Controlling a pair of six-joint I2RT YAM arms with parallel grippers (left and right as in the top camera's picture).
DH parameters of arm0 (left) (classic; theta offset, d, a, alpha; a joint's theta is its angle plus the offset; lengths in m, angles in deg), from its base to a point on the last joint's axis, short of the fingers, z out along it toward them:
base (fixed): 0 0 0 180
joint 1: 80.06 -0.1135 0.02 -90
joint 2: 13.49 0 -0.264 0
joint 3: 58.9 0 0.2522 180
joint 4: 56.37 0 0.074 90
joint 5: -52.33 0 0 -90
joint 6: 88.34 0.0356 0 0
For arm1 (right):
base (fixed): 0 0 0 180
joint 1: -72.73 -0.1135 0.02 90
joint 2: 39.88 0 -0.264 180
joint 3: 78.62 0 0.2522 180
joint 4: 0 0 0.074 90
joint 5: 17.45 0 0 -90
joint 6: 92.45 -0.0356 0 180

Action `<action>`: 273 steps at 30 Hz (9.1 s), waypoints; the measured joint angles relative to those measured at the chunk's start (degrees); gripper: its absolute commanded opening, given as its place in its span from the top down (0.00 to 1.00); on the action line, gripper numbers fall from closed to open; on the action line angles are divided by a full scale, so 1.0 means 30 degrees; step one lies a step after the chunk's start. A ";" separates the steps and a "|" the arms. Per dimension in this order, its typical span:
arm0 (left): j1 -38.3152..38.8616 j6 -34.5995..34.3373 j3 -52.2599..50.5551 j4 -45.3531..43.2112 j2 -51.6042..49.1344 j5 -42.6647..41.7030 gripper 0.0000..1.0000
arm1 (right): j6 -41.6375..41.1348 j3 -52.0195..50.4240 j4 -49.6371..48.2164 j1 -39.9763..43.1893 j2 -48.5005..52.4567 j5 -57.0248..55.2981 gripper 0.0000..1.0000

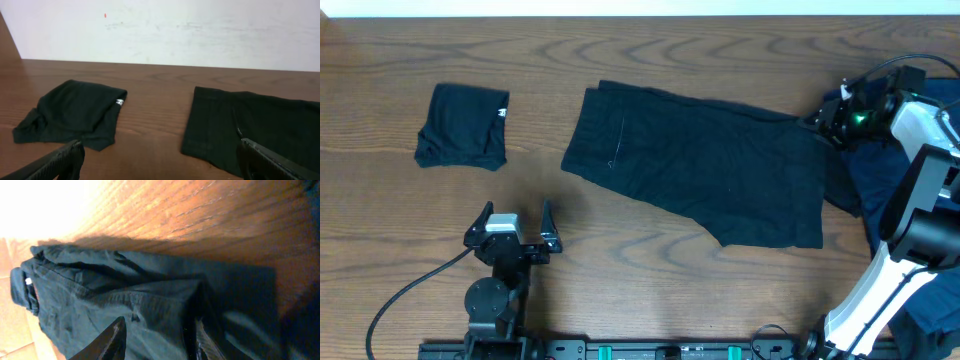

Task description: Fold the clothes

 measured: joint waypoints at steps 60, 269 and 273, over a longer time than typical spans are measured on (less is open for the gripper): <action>0.0736 0.1545 2.8501 0.6353 -4.1397 -0.7949 0.27 | -0.0299 -0.0299 -0.0415 -0.0452 0.0000 -0.1603 0.60; -0.0007 -0.4044 1.8309 1.2262 -3.2028 -0.6798 0.94 | -0.2317 -0.6018 0.5275 -0.4488 -0.4116 -1.0236 0.99; 0.0000 -0.4452 1.6881 0.9996 -3.2013 -0.6426 0.94 | -0.2412 -0.6033 0.4160 -0.4758 -0.4197 -1.0338 0.99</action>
